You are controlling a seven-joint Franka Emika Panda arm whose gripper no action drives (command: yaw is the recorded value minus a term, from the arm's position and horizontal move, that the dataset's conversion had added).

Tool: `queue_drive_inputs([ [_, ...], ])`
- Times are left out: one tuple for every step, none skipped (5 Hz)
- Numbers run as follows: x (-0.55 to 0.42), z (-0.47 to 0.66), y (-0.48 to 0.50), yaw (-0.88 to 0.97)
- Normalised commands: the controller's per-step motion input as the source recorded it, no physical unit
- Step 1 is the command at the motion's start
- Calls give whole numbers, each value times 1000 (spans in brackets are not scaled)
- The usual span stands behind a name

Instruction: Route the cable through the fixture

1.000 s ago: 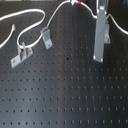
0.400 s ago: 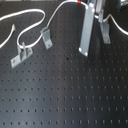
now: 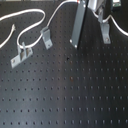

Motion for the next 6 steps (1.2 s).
queue_drive_inputs([
  [4, 296, 1, 1000],
  [4, 296, 1, 1000],
  [4, 296, 1, 1000],
  [19, 130, 10, 997],
  [-119, 61, 198, 26],
  [-209, 1, 359, 411],
])
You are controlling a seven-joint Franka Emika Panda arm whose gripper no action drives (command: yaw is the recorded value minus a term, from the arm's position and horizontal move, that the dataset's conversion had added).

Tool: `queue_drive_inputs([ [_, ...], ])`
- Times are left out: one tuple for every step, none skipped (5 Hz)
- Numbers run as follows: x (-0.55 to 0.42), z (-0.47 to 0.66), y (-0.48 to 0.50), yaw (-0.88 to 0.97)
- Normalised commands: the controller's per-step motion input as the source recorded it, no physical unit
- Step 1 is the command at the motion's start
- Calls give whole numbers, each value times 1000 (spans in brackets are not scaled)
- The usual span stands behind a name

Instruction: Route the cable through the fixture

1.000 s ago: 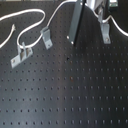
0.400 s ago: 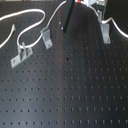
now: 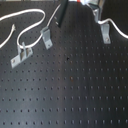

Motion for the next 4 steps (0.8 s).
queue_drive_inputs([
  [-3, 0, 9, 0],
  [17, 60, 19, 797],
  [0, 50, 0, 860],
  [74, 0, -62, 200],
])
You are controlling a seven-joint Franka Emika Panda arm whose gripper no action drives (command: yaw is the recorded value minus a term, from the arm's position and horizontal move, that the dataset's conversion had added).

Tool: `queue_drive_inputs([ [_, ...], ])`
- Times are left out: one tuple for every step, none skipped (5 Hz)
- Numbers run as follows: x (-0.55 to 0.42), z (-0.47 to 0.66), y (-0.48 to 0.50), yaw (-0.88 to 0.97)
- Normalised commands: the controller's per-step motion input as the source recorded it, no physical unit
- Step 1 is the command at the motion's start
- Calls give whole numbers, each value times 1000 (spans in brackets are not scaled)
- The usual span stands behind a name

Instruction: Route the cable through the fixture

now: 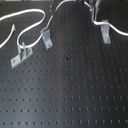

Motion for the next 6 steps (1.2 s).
queue_drive_inputs([
  [1, 11, -18, 0],
  [86, 57, -191, 0],
  [43, 76, -230, -334],
  [27, 91, -223, -423],
  [-10, 0, -2, 0],
  [2, 0, -34, -11],
])
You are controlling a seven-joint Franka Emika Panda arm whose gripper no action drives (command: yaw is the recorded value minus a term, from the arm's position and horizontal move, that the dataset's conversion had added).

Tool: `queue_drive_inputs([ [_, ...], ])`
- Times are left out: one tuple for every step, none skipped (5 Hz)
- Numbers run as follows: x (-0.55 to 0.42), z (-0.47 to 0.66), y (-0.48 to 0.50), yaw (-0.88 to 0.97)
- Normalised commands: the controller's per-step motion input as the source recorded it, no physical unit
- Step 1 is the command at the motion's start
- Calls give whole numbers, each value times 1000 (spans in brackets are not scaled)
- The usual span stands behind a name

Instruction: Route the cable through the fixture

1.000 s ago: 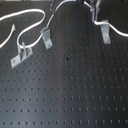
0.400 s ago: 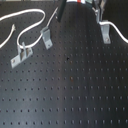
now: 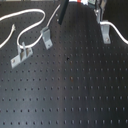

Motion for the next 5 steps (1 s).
queue_drive_inputs([
  [-23, 9, -6, 0],
  [-141, 1, -62, -223],
  [-225, 1, 26, 0],
  [-220, 2, 101, 174],
  [-12, 0, -4, 0],
])
